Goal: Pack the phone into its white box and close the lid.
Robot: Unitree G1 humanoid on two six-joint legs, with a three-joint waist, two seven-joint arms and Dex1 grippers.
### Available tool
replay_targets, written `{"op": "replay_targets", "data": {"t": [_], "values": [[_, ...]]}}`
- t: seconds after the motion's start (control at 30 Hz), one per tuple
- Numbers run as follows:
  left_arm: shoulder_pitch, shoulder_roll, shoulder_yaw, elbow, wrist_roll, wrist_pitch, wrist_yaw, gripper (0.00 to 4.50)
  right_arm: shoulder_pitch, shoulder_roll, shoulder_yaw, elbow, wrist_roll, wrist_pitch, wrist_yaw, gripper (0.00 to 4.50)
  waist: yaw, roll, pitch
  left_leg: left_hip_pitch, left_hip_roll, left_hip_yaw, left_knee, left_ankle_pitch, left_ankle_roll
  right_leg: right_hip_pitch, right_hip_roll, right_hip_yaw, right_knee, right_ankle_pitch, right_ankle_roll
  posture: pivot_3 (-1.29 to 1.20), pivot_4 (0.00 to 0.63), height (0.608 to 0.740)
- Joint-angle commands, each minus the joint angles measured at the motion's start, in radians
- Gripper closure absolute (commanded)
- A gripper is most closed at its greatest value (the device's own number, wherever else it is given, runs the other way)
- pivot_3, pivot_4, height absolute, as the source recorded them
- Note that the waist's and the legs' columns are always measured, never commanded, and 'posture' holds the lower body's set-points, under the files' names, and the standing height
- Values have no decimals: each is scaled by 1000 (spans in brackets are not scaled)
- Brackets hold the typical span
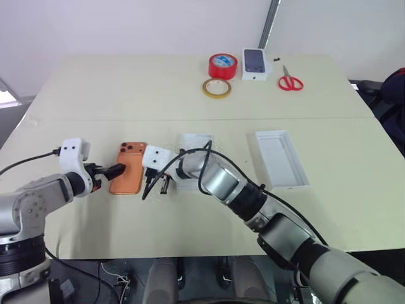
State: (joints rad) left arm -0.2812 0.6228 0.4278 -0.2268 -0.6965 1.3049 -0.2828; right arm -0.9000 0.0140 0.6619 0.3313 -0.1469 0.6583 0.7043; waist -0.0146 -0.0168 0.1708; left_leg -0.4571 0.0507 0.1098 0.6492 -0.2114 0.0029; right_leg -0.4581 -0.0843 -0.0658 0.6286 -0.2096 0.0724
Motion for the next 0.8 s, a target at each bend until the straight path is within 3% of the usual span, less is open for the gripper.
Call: {"op": "replay_targets", "data": {"t": [0.03, 0.27, 0.43, 0.8], "values": [[19, -63, -56, -48, -71, 117, -24, 49, -20, 10, -1, -16, -14, -30, 13, 4500, 0, 0, 0, 0, 0, 0, 0, 0, 0, 0, 0, 0, 0, 0, 0, 0, 150, 740], [0, -173, -22, -115, -96, 222, -7, 49, -24, -19, -24, -25, -26, -60, 37, 4500, 4, 0, -1, 3, -1, -1, 0, 0, 0, 4, -3, 0, 0, -1, -1, 0, 150, 740], [-42, -266, 53, -135, -107, 305, -2, 49, -18, -29, -26, -36, -33, -70, 47, 4500, 3, 0, -1, 15, -2, -2, -2, -1, 1, 16, -3, -2, -2, -3, -1, 0, 150, 740], [-87, -323, 148, -99, -166, 310, 59, 49, 10, -28, -17, -59, -50, -77, 68, 4500, -3, -1, -1, 14, -1, -4, -2, -1, 1, 16, -3, -2, -3, -3, -1, 0, 150, 740]]}}
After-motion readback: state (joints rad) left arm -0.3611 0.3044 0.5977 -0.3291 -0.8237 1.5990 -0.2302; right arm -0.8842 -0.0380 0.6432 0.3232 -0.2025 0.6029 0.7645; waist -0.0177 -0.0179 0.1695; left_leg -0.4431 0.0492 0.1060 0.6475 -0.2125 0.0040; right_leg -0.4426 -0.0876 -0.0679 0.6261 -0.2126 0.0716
